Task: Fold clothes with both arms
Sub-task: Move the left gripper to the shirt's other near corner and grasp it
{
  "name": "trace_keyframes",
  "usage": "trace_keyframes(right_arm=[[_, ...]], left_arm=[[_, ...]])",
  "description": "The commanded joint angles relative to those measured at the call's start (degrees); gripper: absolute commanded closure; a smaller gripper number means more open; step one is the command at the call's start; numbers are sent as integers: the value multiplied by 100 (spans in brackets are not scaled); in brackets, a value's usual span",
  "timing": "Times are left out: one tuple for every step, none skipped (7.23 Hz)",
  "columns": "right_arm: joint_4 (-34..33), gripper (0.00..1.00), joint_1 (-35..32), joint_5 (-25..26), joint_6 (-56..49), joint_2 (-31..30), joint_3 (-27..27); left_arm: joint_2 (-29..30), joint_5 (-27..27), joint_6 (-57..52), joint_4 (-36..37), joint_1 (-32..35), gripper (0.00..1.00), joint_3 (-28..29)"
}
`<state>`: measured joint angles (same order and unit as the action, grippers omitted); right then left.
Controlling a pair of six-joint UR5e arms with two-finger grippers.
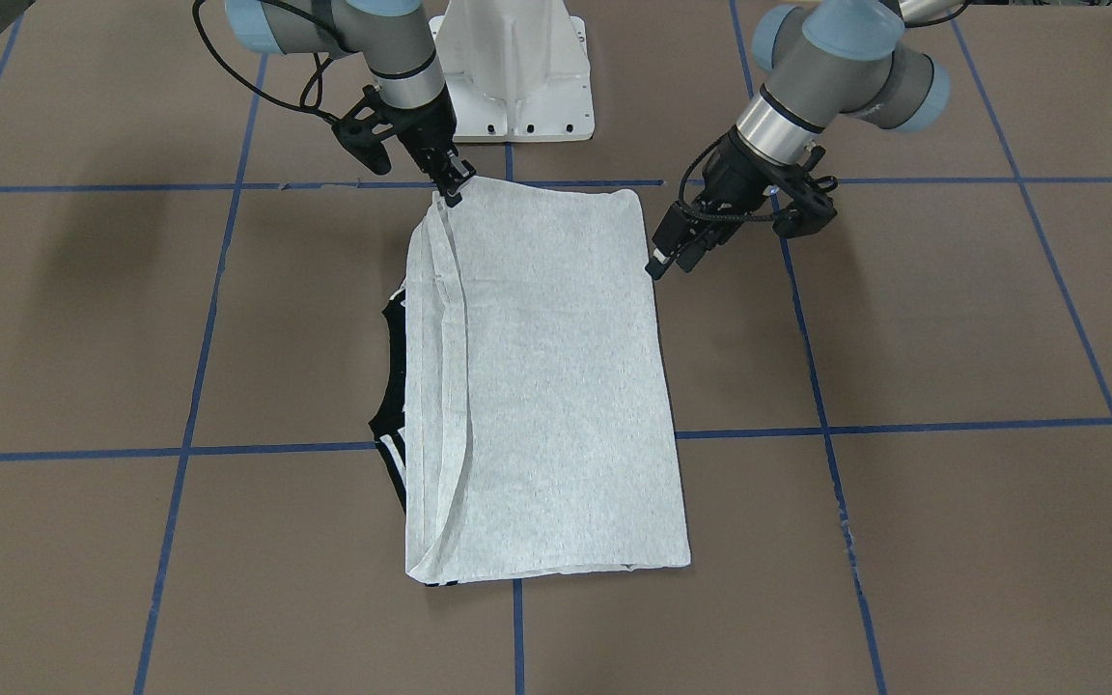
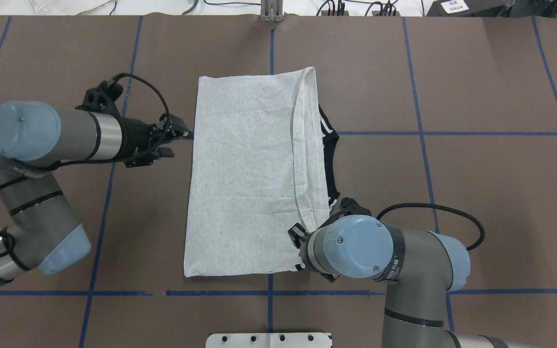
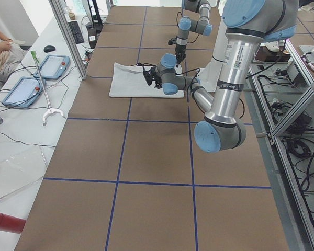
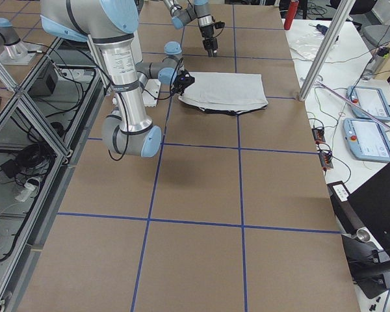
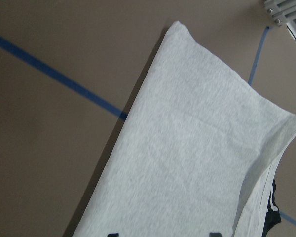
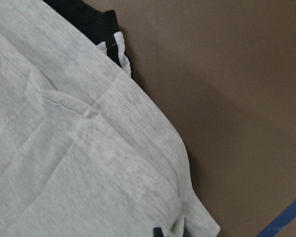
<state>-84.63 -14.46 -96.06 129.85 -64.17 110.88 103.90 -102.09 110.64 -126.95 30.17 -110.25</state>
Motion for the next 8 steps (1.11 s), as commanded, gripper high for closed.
trace_keyframes(right_arm=[[0,100,5,-9,5,-43,21],[0,100,5,-9,5,-43,21],[0,100,5,-18,5,-43,56],[0,100,5,-27,5,-34,74],[0,100,5,-27,5,-34,83],[0,100,5,-27,5,-34,83],[0,100,5,-27,5,-43,83],[0,100,5,-35,5,-34,83]], left_arm=[[-106,887,999,748,-1262,32,-357],[-106,1145,1151,951,-1572,32,-322],[-132,1156,1248,996,-1758,32,-252],[-141,1156,1258,1005,-1778,32,-243],[-150,1156,1266,1040,-1778,32,-243],[-133,1156,1267,1223,-1786,32,-251],[-141,1156,1267,1304,-1839,32,-234],[-142,1156,1275,1313,-1909,33,-112]])
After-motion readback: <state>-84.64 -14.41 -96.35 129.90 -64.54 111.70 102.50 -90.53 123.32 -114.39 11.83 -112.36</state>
